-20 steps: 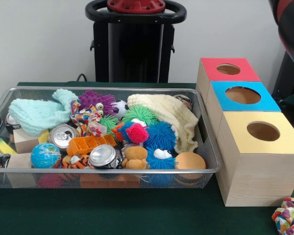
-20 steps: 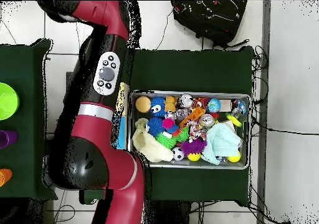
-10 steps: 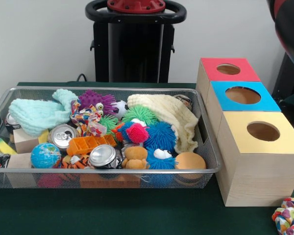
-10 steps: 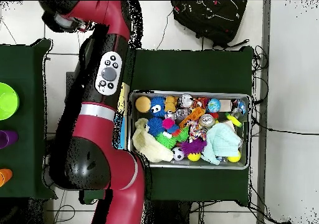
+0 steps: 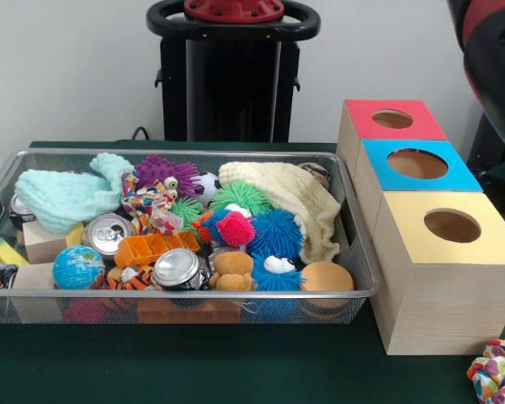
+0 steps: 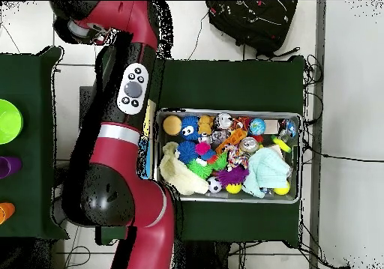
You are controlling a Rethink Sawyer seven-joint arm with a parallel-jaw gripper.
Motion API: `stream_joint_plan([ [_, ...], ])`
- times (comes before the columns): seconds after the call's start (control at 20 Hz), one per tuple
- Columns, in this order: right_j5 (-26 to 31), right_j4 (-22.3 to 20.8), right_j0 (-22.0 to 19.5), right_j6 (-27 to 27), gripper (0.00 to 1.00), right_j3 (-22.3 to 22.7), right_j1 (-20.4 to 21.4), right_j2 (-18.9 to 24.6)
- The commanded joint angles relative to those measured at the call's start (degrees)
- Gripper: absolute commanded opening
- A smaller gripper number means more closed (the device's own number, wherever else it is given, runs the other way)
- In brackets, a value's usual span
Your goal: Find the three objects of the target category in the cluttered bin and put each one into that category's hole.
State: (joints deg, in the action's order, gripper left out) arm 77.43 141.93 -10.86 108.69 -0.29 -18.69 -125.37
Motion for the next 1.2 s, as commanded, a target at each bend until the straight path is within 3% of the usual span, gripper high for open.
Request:
stream_joint_plan([
  [0.05,-2.2,-1.96,-1.54,12.85,1.0,-0.84,-4.17,-2.46],
  [0.35,-10.25,-2.95,-0.52,15.16,1.0,0.16,-7.8,-1.23],
  [1.2,-21.94,-7.65,2.0,16.77,1.0,1.83,-11.4,3.69],
])
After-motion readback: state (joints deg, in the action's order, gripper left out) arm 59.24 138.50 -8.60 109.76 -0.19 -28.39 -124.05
